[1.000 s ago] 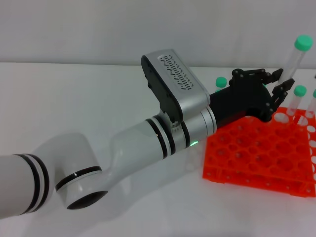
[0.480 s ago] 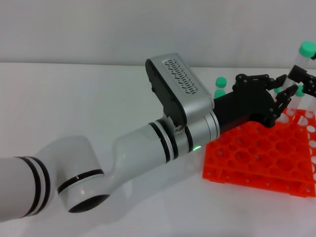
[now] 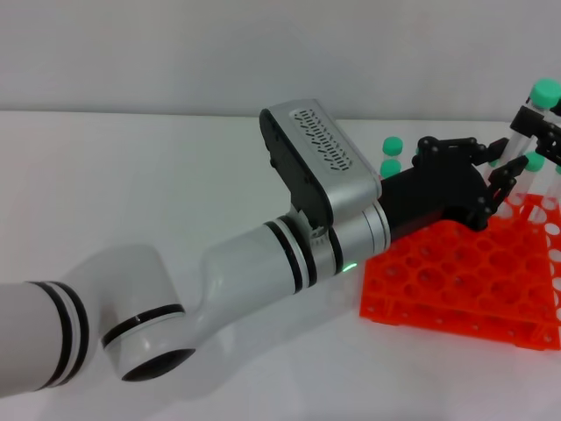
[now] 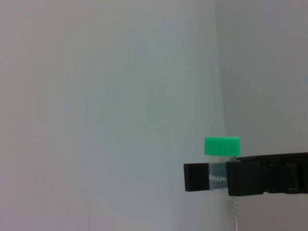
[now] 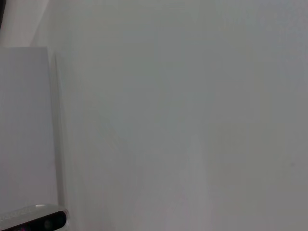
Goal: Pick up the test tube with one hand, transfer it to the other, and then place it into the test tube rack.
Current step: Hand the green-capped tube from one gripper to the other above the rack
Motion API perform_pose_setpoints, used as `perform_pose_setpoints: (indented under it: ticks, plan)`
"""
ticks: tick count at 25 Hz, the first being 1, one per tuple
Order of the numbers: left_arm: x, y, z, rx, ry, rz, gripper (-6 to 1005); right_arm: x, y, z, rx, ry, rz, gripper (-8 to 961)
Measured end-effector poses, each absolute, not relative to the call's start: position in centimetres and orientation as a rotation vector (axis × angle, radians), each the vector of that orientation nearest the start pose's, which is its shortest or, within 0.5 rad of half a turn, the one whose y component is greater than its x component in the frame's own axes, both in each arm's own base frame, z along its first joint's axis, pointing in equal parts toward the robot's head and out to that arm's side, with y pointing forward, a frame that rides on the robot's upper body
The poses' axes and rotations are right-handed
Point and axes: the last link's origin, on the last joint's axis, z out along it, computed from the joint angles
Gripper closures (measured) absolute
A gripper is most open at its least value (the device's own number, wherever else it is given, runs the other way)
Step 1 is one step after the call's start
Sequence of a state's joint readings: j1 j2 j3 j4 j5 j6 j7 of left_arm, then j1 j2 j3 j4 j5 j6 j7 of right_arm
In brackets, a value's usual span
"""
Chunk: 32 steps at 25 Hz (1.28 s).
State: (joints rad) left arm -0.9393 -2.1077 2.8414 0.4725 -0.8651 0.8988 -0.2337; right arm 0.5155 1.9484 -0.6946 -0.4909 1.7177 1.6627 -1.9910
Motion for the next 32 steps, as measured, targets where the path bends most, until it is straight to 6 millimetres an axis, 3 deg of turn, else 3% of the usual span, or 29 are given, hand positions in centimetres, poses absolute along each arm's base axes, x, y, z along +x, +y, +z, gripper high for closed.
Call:
perform_pose_setpoints:
  ticks: [7,12,21,32]
  plan:
    - [-8.5,35.4,-15.3,-2.452,-0.144,-0.992,806,25.4,34.4,8.2,-2.286,0.260,1.189,514]
    - [-8.6,35.5,-15.3,-2.452,-0.144,-0.987,806,25.4,34.4,8.2,-2.286,0.253,1.186,743]
    - [-8.8,35.5,-15.3,-2.440,-0.088,-0.960,806,25.5,34.3,8.2,-2.280,0.247,1.186,765]
    - [-10.7,35.0,-15.2,-2.385,0.034,-0.870,791,26.1,33.9,8.9,-2.195,0.241,1.213,765]
